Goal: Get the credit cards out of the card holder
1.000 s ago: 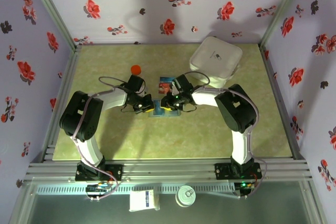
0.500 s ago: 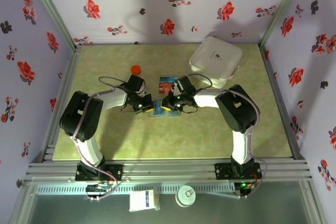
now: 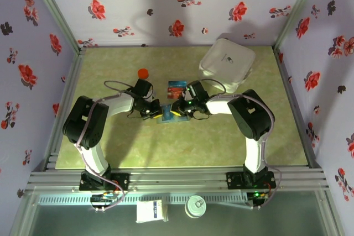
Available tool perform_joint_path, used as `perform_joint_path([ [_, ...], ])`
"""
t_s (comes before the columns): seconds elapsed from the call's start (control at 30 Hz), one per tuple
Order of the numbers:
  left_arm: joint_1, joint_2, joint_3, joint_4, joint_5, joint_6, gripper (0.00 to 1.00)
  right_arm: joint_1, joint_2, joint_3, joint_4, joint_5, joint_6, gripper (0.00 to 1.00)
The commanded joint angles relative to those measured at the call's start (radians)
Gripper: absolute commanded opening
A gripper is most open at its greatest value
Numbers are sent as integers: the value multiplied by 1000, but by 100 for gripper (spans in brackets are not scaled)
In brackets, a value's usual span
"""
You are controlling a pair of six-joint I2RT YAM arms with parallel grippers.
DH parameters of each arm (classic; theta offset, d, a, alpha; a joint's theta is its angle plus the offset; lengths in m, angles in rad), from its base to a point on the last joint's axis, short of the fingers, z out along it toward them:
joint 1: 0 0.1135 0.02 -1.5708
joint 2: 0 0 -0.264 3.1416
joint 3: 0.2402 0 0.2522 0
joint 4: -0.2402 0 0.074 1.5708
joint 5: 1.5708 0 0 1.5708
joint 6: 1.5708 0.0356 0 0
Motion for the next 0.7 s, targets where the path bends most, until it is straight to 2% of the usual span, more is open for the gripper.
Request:
perform_joint_path([
  [0.0,-3,19,9,-37,-23,17,0,-5,-30,-12,57,-30,25,13],
  [0.33,-3,16,20,-51,-26,24,0,-9,-29,-28,70,-30,21,6],
  [0.67,-4,5,19,-66,-34,33,0,-21,-100,-74,-22,43,-41,2],
])
